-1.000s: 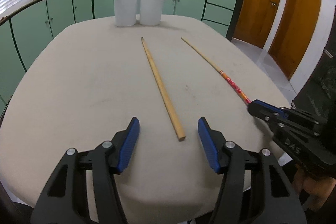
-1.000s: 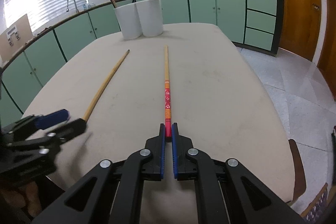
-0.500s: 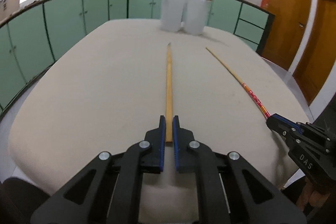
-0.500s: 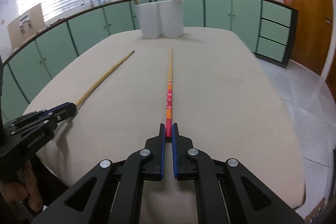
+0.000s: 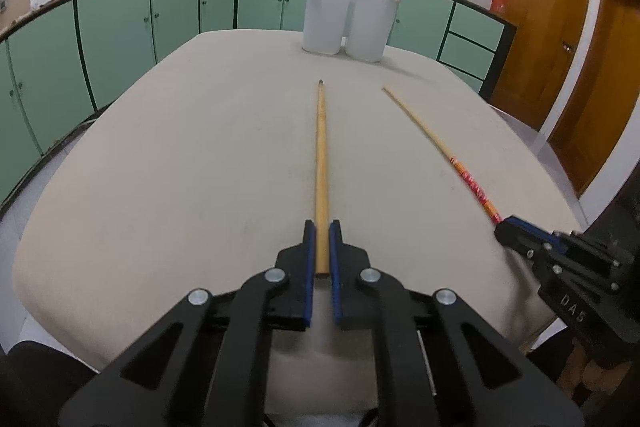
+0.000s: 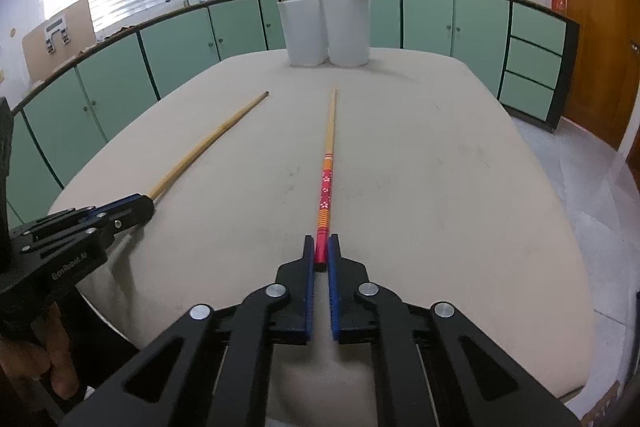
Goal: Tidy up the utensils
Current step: 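Carry both chopsticks to the white holder and lower them in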
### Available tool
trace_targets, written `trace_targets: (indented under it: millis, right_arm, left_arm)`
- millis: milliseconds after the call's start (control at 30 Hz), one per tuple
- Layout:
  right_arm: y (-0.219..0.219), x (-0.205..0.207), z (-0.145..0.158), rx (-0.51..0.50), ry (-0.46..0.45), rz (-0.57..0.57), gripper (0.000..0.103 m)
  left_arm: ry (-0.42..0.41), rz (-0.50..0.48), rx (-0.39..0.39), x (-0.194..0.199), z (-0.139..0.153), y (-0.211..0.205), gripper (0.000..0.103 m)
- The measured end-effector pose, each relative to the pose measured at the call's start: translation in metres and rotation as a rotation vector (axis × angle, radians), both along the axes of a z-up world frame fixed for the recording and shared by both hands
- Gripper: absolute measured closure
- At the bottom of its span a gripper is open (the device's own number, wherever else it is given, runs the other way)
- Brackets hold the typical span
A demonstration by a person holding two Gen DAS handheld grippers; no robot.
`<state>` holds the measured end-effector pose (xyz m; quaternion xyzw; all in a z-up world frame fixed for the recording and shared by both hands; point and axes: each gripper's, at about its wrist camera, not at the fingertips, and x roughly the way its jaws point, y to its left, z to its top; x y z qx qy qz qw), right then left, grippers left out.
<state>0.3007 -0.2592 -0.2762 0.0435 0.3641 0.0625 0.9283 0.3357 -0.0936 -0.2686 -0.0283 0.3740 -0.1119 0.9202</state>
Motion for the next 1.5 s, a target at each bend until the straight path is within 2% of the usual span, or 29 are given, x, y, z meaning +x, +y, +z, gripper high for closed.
trace_targets:
  millis: [267, 433, 567, 800, 1167, 1500]
  right_arm:
    - [-0.007, -0.015, 0.072, 0.024, -0.017, 0.030, 0.097]
    - [-0.015, -0.010, 0.115, 0.038, -0.026, 0.052, 0.097]
    - [-0.014, -0.005, 0.139, 0.021, -0.035, 0.077, 0.097]
    - [-0.005, 0.007, 0.157, -0.033, -0.034, 0.123, 0.097]
    - [0.001, 0.037, 0.180, -0.056, -0.014, 0.175, 0.097]
    - [0.012, 0.073, 0.199, -0.089, 0.009, 0.223, 0.097]
  left_arm:
    - [-0.021, -0.010, -0.006, -0.011, 0.061, 0.014, 0.097]
    - [-0.034, -0.026, 0.009, -0.012, 0.089, 0.019, 0.097]
    - [-0.035, -0.042, 0.019, -0.013, 0.105, 0.020, 0.097]
    - [-0.046, -0.071, 0.038, -0.012, 0.123, 0.023, 0.097]
    - [-0.048, -0.113, 0.052, -0.001, 0.148, 0.024, 0.097]
    - [0.022, -0.173, 0.031, 0.035, 0.165, 0.026, 0.097]
